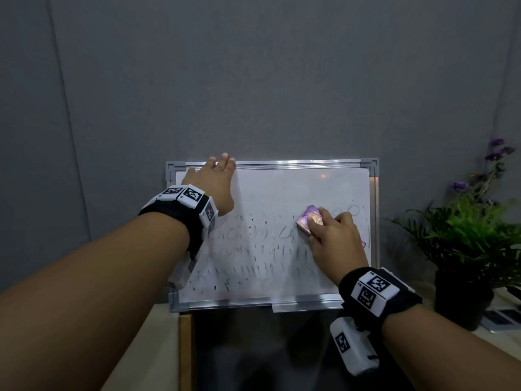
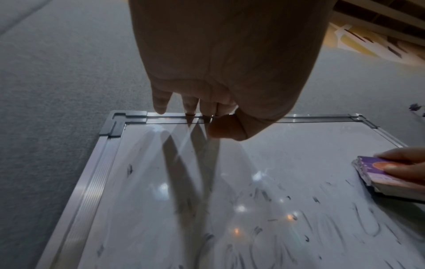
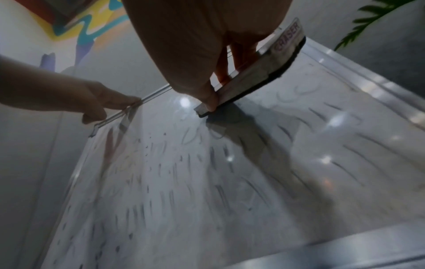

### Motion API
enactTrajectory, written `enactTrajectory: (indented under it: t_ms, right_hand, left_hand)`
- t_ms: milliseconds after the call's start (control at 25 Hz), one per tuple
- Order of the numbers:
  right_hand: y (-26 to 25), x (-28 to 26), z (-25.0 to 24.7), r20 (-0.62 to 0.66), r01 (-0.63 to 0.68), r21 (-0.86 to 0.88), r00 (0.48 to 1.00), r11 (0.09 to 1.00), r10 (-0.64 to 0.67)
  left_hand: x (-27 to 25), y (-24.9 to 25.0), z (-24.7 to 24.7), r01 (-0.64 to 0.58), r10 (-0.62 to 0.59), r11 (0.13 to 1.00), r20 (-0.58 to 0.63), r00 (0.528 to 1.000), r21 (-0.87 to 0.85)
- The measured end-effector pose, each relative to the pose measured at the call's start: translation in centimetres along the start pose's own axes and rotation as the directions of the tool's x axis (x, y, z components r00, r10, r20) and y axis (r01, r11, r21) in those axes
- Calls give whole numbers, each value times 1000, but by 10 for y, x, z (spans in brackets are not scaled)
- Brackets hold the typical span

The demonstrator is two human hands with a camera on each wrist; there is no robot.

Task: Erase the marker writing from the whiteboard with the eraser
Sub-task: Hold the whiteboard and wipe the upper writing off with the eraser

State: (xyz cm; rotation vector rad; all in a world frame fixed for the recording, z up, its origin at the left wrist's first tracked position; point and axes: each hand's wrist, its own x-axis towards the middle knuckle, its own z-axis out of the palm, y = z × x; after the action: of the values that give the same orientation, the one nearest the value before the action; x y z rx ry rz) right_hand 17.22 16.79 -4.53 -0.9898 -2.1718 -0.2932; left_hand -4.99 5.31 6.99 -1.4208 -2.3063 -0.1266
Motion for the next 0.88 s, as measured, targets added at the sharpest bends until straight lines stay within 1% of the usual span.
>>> enactTrajectory:
  t_ms: [120,160,240,320,360,400,480,560,600,720,800,880]
  right_hand:
    - [8,13,-5,-40,-75,3,996,997,75]
    - [8,18,-7,-48,-82,19,995,996,83]
    - [6,20,-8,-36,-50,42,998,998,51]
    - [6,11,-6,5,8,11,1000,1000,-8]
    - [8,5,-5,22,18,-10,1000,1000,-17]
    - [12,0,-5,27,5,-24,1000,1000,-4]
    - [20,0,-8,6,-66,-26,998,997,67]
    - [25,10,-13,-31,-137,2,990,991,137]
    - [25,17,-16,-45,-151,20,987,988,152]
    - [16,24,-18,-36,-120,44,992,992,122]
    - [13,15,-15,6,-87,23,996,996,87]
    - [18,4,-12,25,-87,-14,996,996,87]
  left_hand:
    - [0,0,0,2,-2,1000,1,1000,-1]
    - [1,1,0,3,-3,1000,2,1000,-2]
    - [1,2,-1,1,-1,1000,5,1000,0]
    - [1,1,-1,5,-5,1000,11,1000,2]
    - [1,1,-1,6,-6,1000,12,1000,2]
    - [0,1,-1,5,-5,1000,12,1000,1]
    - [0,1,-2,3,-2,1000,16,1000,-8]
    - [-1,2,-3,4,-4,1000,16,1000,-10]
    - [-1,2,-2,4,-4,1000,11,1000,-8]
    - [0,3,-1,3,-3,1000,-1,1000,-9]
    - [0,2,-1,6,-6,1000,0,1000,-8]
    - [0,2,-2,8,-7,1000,4,1000,-8]
